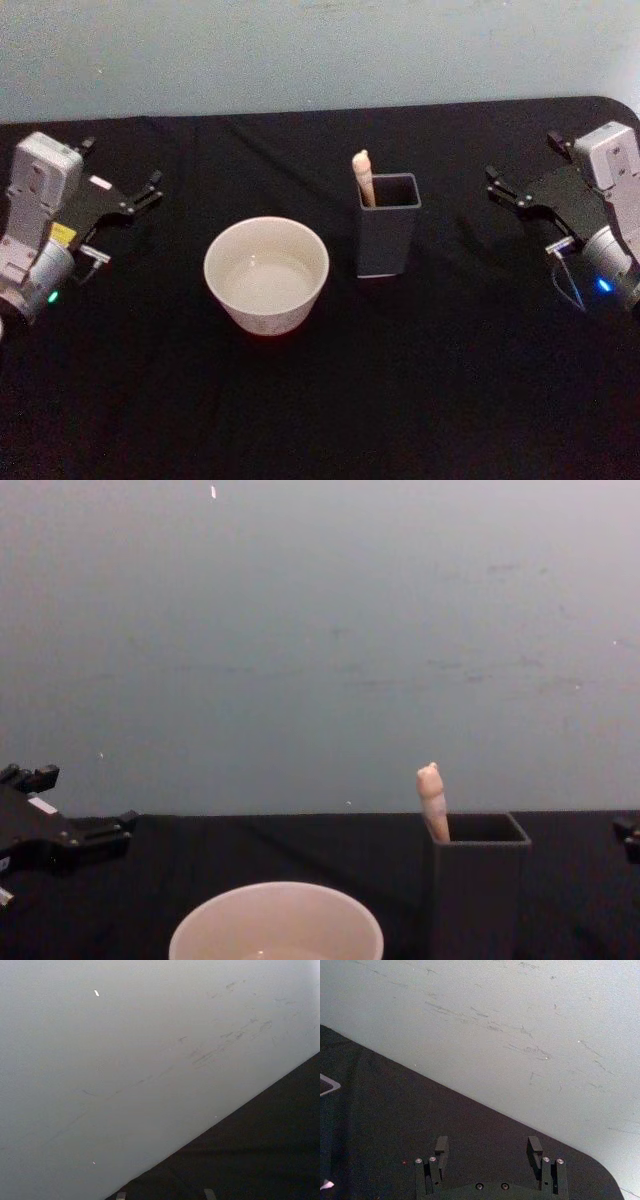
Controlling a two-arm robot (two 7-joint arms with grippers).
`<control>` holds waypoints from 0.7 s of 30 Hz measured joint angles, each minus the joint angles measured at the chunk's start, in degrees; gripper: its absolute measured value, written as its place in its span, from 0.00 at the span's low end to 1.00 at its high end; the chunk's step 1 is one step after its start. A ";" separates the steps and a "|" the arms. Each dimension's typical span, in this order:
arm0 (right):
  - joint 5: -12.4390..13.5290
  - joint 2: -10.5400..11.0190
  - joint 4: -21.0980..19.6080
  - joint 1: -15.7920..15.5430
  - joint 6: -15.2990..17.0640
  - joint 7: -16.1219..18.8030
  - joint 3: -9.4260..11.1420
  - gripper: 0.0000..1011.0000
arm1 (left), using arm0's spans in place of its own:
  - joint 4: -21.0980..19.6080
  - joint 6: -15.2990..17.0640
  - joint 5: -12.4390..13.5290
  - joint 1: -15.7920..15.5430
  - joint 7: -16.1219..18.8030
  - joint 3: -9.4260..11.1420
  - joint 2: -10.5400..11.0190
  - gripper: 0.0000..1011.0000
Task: Pick up the stirring spoon with one hand, stir inside the cup, then place it back in its original position.
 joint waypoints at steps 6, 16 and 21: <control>-0.01 0.00 0.00 0.00 0.00 0.00 0.00 0.99 | 0.00 0.00 0.00 0.00 0.00 0.00 0.00 0.99; -0.01 0.00 0.00 0.00 0.01 0.00 0.00 0.99 | 0.00 0.00 0.00 0.00 0.00 0.00 0.00 0.99; -0.01 0.00 0.00 0.00 0.01 0.00 0.00 0.99 | 0.00 0.00 0.00 0.00 0.00 0.00 0.00 0.99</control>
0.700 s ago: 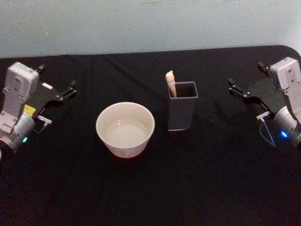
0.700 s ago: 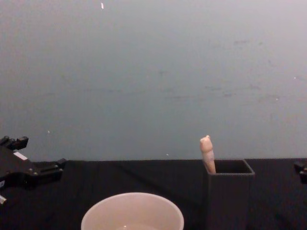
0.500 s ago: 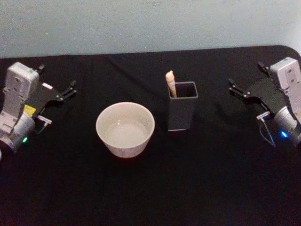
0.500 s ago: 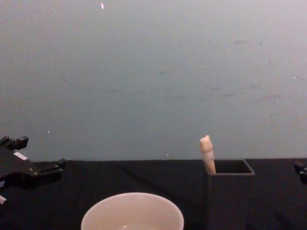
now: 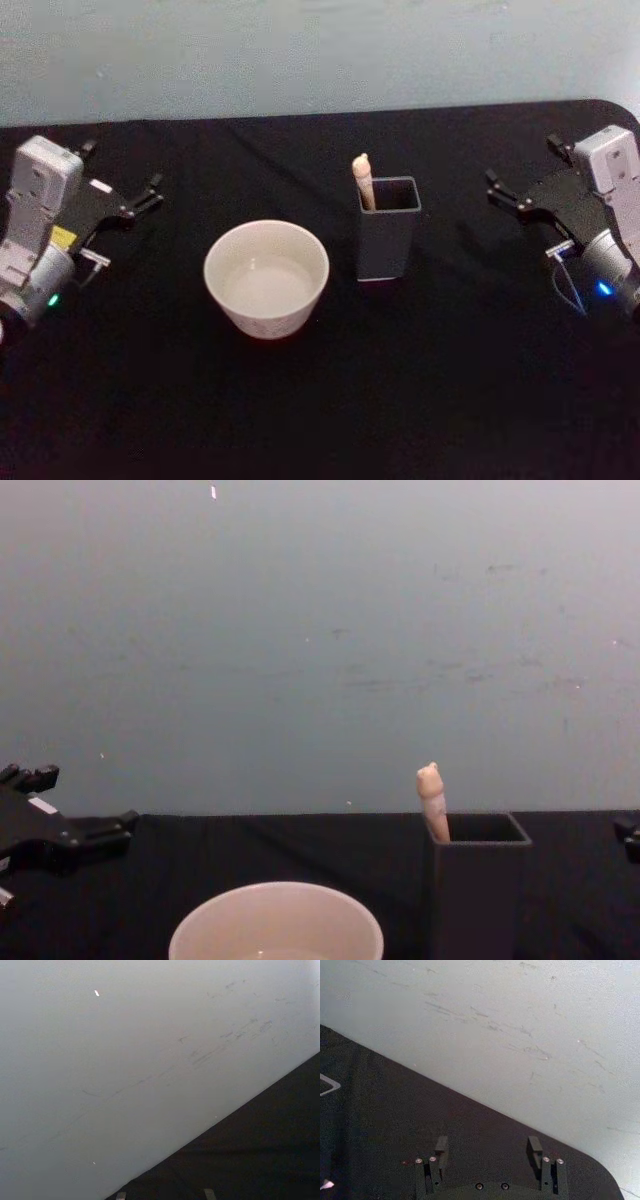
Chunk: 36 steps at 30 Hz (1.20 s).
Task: Pick up the stirring spoon with one hand, stir inside the cup, then place it back in its original position.
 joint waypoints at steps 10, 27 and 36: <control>0.00 0.00 0.00 0.00 0.00 0.00 0.00 0.99 | 0.00 0.00 0.00 0.00 0.00 0.00 0.00 0.99; 0.00 0.00 0.00 0.00 0.00 0.00 0.00 0.99 | 0.00 0.00 0.00 0.00 0.00 0.00 0.00 0.99; 0.00 0.00 0.00 0.00 0.00 0.00 0.00 0.99 | 0.00 0.00 0.00 0.00 0.00 0.00 0.00 0.99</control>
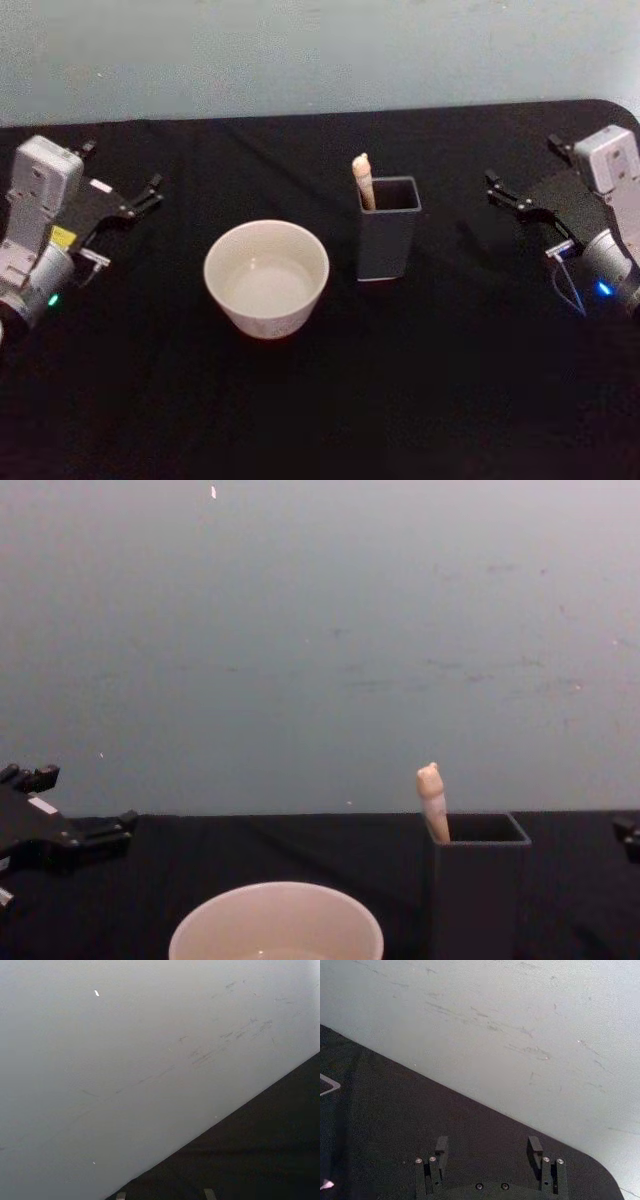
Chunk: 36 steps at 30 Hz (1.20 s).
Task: Pick up the stirring spoon with one hand, stir inside the cup, then place it back in its original position.
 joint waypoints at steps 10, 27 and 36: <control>0.00 0.00 0.00 0.00 0.00 0.00 0.00 0.99 | 0.00 0.00 0.00 0.00 0.00 0.00 0.00 0.99; 0.00 0.00 0.00 0.00 0.00 0.00 0.00 0.99 | 0.00 0.00 0.00 0.00 0.00 0.00 0.00 0.99; 0.44 0.21 -1.20 -0.61 0.32 1.29 0.55 0.99 | 0.00 0.00 0.00 0.00 0.00 0.00 0.00 0.99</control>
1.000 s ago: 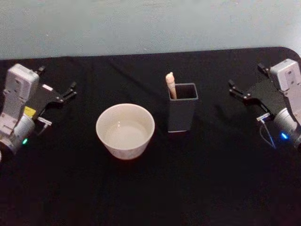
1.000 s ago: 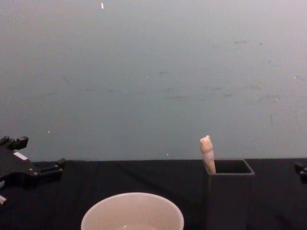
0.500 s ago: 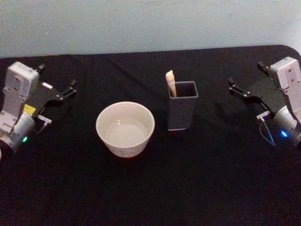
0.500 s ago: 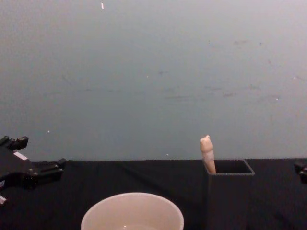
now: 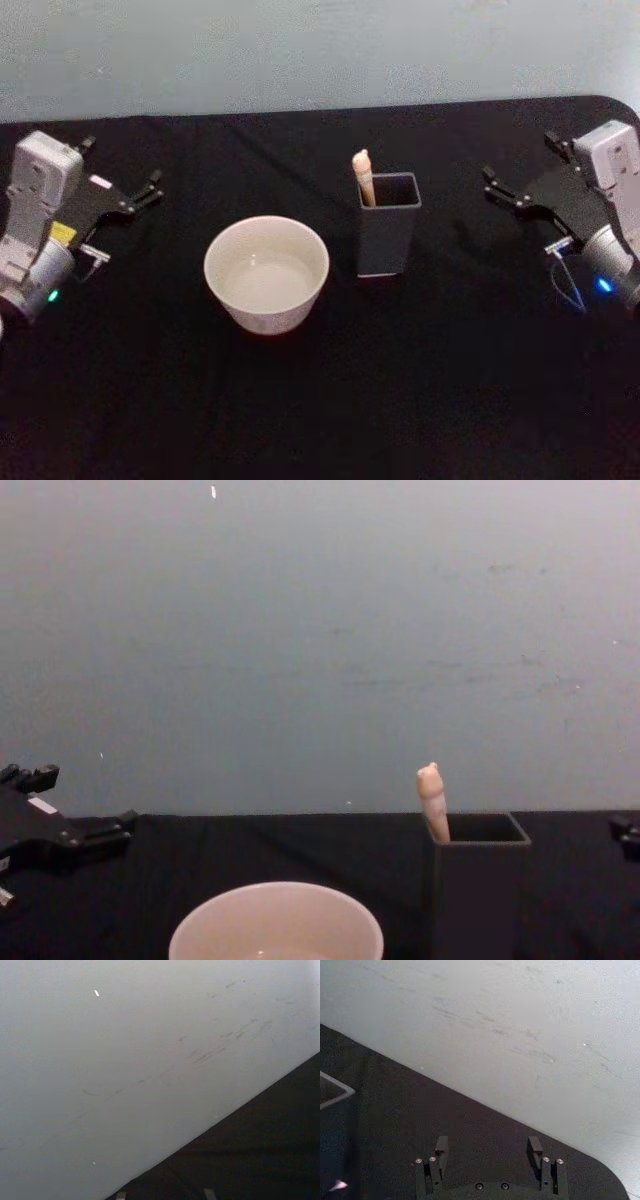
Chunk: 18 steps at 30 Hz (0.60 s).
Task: Pick up the stirring spoon with one hand, stir inside the cup, then place it back in its original position.
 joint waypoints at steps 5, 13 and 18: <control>2.28 0.71 -3.60 -1.18 1.55 3.16 1.27 0.99 | 0.00 0.00 0.00 0.00 0.00 0.00 0.00 0.99; 7.56 1.82 -10.55 -2.64 6.56 8.94 3.41 0.99 | 0.00 0.00 0.00 0.00 0.00 0.00 0.00 0.99; 9.22 1.90 -13.28 -2.63 9.32 11.78 3.61 0.99 | 0.00 0.00 0.00 0.00 0.00 0.00 0.00 0.99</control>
